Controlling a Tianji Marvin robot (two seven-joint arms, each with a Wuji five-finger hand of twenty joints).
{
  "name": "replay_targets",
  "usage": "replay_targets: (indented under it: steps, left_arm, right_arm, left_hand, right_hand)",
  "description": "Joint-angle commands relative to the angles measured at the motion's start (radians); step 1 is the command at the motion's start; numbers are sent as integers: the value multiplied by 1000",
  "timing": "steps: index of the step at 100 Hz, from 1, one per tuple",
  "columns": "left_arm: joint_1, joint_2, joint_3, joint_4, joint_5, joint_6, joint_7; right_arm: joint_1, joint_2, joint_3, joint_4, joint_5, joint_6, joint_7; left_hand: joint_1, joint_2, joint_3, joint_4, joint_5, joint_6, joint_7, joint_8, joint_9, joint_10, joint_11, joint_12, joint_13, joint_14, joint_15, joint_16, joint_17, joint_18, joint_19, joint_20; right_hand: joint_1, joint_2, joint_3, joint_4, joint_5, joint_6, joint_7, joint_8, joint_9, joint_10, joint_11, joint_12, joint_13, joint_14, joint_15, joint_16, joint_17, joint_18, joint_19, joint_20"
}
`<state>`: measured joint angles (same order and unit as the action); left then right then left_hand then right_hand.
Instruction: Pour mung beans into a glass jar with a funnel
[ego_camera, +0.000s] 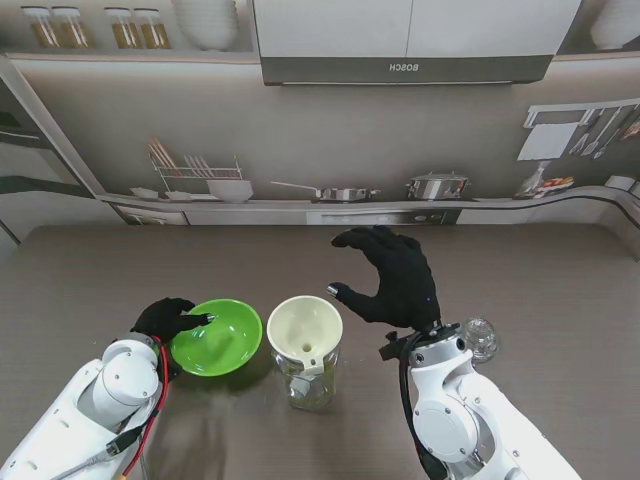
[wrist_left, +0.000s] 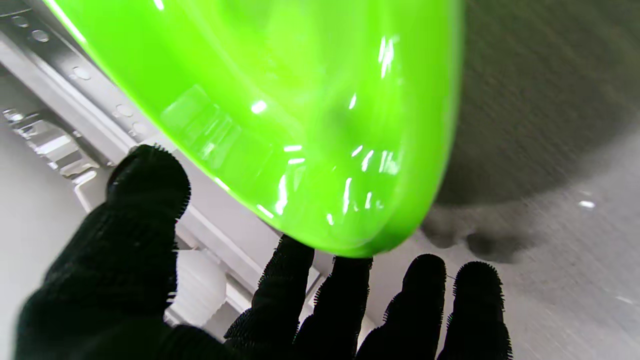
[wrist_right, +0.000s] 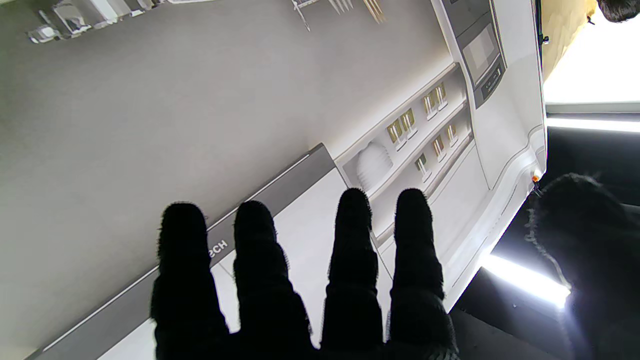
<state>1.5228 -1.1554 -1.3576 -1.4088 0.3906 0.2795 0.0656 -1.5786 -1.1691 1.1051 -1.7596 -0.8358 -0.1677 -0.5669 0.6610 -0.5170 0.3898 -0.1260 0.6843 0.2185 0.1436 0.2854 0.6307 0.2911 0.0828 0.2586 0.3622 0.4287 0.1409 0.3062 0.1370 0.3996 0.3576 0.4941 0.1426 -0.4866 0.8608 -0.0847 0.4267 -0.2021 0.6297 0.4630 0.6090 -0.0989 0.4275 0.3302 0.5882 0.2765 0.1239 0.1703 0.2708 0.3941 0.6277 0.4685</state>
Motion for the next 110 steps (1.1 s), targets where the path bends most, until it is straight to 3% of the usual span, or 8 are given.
replay_targets:
  steps: [1, 6, 54, 56, 58, 60, 70, 110]
  left_arm:
    - [15, 6, -17, -27, 2, -23, -15]
    - [25, 7, -33, -46, 5, -47, -13]
    - [134, 32, -123, -264, 12, -361, -70]
    - [139, 33, -125, -272, 15, -372, -72]
    - [144, 34, -125, -279, 18, -384, -74]
    - [149, 35, -125, -286, 20, -395, -74]
    - [165, 37, -119, -318, 29, -432, -75]
    - [194, 39, -79, -352, 99, -530, -29]
  right_arm:
    - [-3, -3, -2, -2, -1, -2, 15]
    - [-2, -3, -3, -2, -1, -2, 17]
    - [-3, 0, -7, -6, 17, 7, 58]
    - [-3, 0, -8, -6, 19, 7, 61]
    - [-3, 0, -8, -7, 21, 8, 64]
    - [-3, 1, -9, -7, 22, 9, 66]
    - [-1, 2, -13, -7, 25, 11, 77]
    - [10, 9, -27, -13, 47, 32, 151]
  left_hand:
    - [-56, -37, 172, 21, -30, -35, -16, -11, -27, -28, -12, -15, -29, -14, -26, -9, 13, 1, -113, 22]
    - [-89, -52, 254, 6, -35, -47, -16, -11, -36, -41, -13, -16, -41, -26, -34, -11, 4, -14, -141, 40]
    - [-41, -38, 293, 14, -68, -88, -21, -10, -87, -93, -17, -22, -90, -106, -68, -14, -66, -105, -169, 61]
    - [-41, -26, 269, 12, -69, -92, -21, -10, -88, -96, -16, -23, -91, -108, -67, -13, -65, -109, -172, 61]
    - [-20, 13, 148, 14, -72, -92, -19, -7, -89, -97, -15, -24, -91, -111, -68, -12, -65, -111, -177, 62]
    - [21, 28, 61, 37, -72, -93, -22, -7, -91, -99, -15, -25, -92, -114, -68, -11, -65, -113, -179, 63]
    - [-9, -25, 237, 31, -72, -97, -21, -6, -92, -104, -15, -26, -92, -120, -67, -12, -64, -120, -185, 58]
    - [-15, -34, 271, 22, -71, -102, -19, -3, -86, -114, -14, -30, -70, -129, -55, -13, -35, -128, -184, 42]
  right_hand:
    - [-24, -3, 21, 18, -17, 4, 1, 18, -22, 5, -4, -8, 13, -26, 3, -2, -4, 33, 12, -20]
    - [-24, -4, 21, 18, -16, 4, 1, 18, -22, 7, -4, -8, 14, -26, 3, -2, -3, 33, 13, -20]
    - [-24, 4, 14, 20, -19, 35, 7, 18, -28, 37, -6, -8, 37, -29, 16, 11, 2, 38, 16, -20]
    - [-24, 5, 14, 21, -19, 38, 7, 18, -27, 39, -5, -8, 38, -29, 16, 11, 2, 38, 16, -20]
    - [-24, 5, 14, 21, -19, 39, 8, 18, -28, 39, -5, -8, 38, -30, 16, 11, 2, 39, 16, -20]
    - [-25, 6, 13, 21, -21, 40, 8, 18, -28, 41, -6, -8, 38, -29, 15, 12, 3, 38, 17, -20]
    - [-25, 8, 11, 21, -22, 46, 12, 19, -27, 45, -4, -7, 40, -28, 15, 14, 5, 38, 18, -19]
    - [-26, 15, 2, 23, -28, 59, 16, 14, -24, 55, -8, -7, 42, -29, 12, 18, 13, 36, 25, -12]
